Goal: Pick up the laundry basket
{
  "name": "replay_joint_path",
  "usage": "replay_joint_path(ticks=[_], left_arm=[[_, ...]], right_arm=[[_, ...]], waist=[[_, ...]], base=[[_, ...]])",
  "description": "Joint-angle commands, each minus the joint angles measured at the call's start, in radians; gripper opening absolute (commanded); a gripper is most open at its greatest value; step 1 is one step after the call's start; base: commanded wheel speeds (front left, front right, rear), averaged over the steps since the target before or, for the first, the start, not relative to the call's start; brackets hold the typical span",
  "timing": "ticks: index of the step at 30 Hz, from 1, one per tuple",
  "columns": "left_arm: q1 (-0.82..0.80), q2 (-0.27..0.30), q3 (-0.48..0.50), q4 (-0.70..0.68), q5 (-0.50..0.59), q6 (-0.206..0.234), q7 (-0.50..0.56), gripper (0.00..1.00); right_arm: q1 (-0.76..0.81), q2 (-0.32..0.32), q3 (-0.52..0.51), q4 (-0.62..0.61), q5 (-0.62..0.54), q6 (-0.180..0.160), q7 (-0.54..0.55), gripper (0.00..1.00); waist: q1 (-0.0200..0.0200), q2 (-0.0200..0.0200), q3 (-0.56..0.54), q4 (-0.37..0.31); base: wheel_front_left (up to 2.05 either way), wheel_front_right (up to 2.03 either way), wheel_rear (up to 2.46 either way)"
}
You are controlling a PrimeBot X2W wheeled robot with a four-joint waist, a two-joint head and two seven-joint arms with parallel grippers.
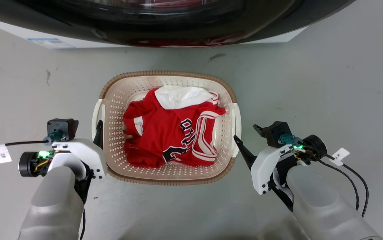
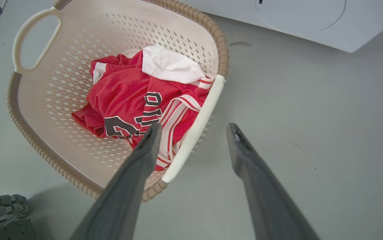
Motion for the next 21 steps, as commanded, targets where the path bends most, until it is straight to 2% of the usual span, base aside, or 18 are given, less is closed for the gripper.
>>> replay_joint_path(ticks=[1,21], left_arm=[[-0.022,0.008,-0.003,0.005,-0.006,-0.002,-0.002,1.00],[-0.111,0.008,-0.060,0.084,-0.025,-0.002,-0.002,1.00]], right_arm=[[-0.021,-0.001,0.009,0.010,0.012,-0.001,-0.002,1.00],[-0.140,-0.001,0.156,0.092,0.154,-0.001,0.011,1.00]], waist=[[-0.0001,0.0000,0.020,0.005],[-0.0001,0.0000,0.150,0.023]], base=[[0.00,0.00,0.00],[0.00,0.00,0.00]])
